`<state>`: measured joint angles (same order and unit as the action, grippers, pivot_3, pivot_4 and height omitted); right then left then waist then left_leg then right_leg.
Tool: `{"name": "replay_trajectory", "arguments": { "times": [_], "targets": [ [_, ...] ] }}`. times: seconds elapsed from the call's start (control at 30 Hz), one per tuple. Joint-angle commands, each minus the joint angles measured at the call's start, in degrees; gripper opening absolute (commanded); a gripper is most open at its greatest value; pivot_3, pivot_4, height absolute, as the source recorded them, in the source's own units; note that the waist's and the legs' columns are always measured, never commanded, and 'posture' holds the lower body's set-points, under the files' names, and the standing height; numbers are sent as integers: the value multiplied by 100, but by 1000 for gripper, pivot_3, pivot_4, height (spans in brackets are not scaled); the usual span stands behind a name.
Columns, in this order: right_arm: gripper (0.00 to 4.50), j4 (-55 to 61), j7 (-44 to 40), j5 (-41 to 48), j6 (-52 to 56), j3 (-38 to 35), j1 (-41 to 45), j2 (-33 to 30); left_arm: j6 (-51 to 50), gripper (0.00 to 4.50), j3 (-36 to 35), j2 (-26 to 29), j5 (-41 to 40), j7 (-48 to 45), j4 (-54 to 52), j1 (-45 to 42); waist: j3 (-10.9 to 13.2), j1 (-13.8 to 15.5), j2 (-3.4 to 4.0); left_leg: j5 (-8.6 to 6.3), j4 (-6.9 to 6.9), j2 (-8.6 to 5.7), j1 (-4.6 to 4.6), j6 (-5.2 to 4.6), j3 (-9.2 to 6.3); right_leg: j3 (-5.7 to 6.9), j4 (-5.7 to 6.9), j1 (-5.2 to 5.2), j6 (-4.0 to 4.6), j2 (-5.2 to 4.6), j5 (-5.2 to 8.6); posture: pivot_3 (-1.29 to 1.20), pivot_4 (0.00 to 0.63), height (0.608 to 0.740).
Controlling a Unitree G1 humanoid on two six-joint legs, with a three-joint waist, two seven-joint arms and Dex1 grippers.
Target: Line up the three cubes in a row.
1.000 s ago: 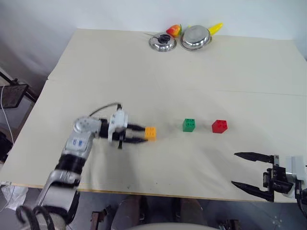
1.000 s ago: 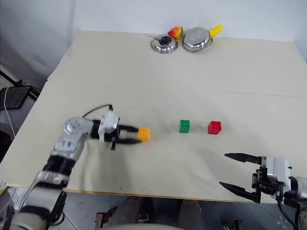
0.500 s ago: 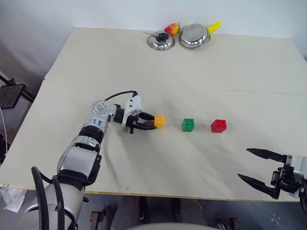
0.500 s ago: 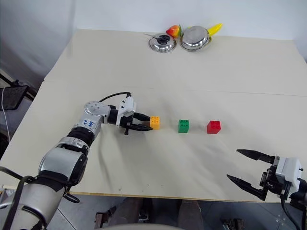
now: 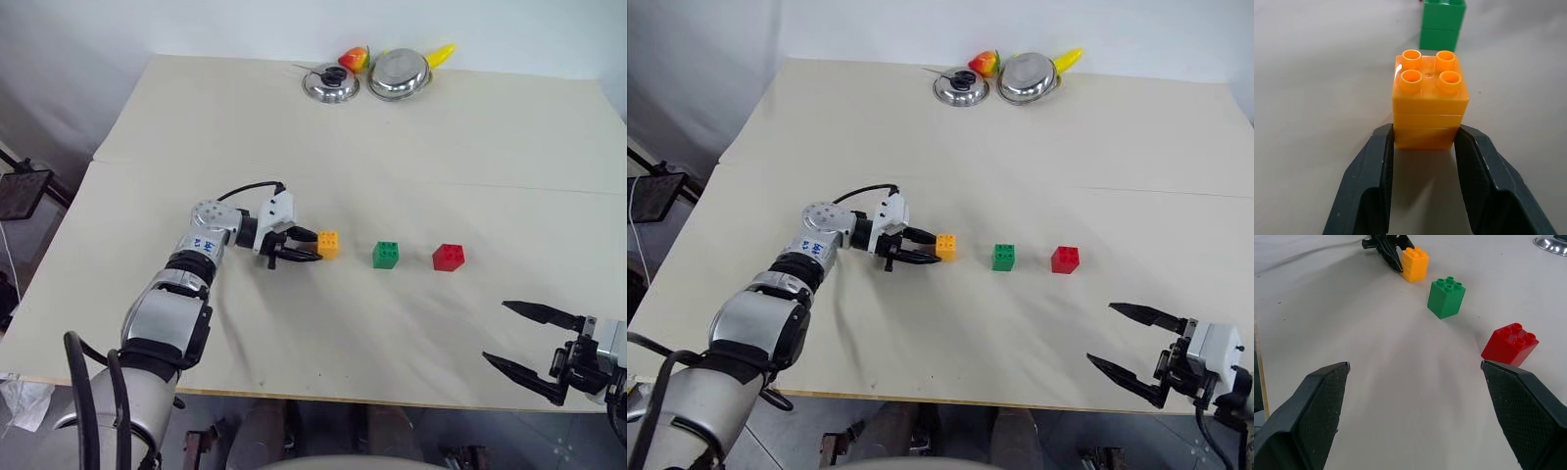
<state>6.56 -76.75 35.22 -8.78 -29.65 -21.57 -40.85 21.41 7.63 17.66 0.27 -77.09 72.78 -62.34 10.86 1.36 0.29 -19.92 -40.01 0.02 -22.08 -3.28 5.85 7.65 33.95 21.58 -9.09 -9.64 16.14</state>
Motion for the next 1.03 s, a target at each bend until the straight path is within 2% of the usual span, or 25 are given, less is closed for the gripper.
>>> {"name": "replay_trajectory", "arguments": {
  "times": [0.03, 0.1, 0.3, 0.43, 0.6, 0.7, 0.77, 1.03],
  "targets": [
    [4500, 121, 50, 21, -40, 8, 43, 17, -13, 2410, -128, 94, 42, -149, 60, -84, 0, 0, 0, 0, 0, 0, 0, 0, 0, 0, 0, 0, 0, 0, 0, 0, 150, 740],
    [4500, 64, 28, 12, -43, 45, 115, 3, 92, 2909, -226, 249, -41, -304, -20, -19, 0, -2, 0, 0, 0, 0, -3, 0, 0, 1, 0, 2, 0, 0, 0, 0, 150, 740],
    [4500, -215, -159, 70, -90, -104, 245, -106, 158, 2909, -678, 1079, -677, -1363, -847, 600, 0, -81, 0, 1, 1, 3, -5, 0, 2, 1, 5, 9, 1, 5, 0, 0, 150, 740],
    [4500, -584, -356, 88, -200, -401, 277, -268, -433, 2909, -983, 1899, -1447, -1541, -2683, 1999, 0, -168, 2, 0, -1, 4, -3, 0, -2, -4, 9, 7, 1, 0, 0, 0, 150, 740],
    [4500, -1410, -590, 32, -476, -650, 635, -538, -1590, 2909, -1589, 2602, -2174, -686, -5257, 4103, 0, -184, 3, -1, -3, 8, 2, -1, -7, -8, 9, 2, 1, -4, 1, 0, 150, 740],
    [4500, -2157, -806, -72, -680, -711, 985, -797, -1968, 2909, -2098, 2684, -2298, 90, -6443, 5165, 4, -148, 15, -2, -6, 4, 9, -2, -12, -11, 10, -7, 1, -18, 0, 0, 150, 740],
    [4500, -2508, -938, -116, -741, -666, 1115, -912, -2052, 2909, -2289, 2598, -2269, 515, -6852, 5582, 5, -113, 20, -2, -6, 1, 8, -2, -24, -7, 8, -11, 2, -25, 1, 0, 150, 740],
    [4500, -3197, -906, -197, -975, -521, 1729, -941, -2183, 2909, -2571, 2351, -2328, 1320, -7395, 6396, -2, -159, 35, -2, 3, -10, 9, 0, -26, 7, 8, -12, 7, -34, 3, 0, 150, 740]
  ]
}}
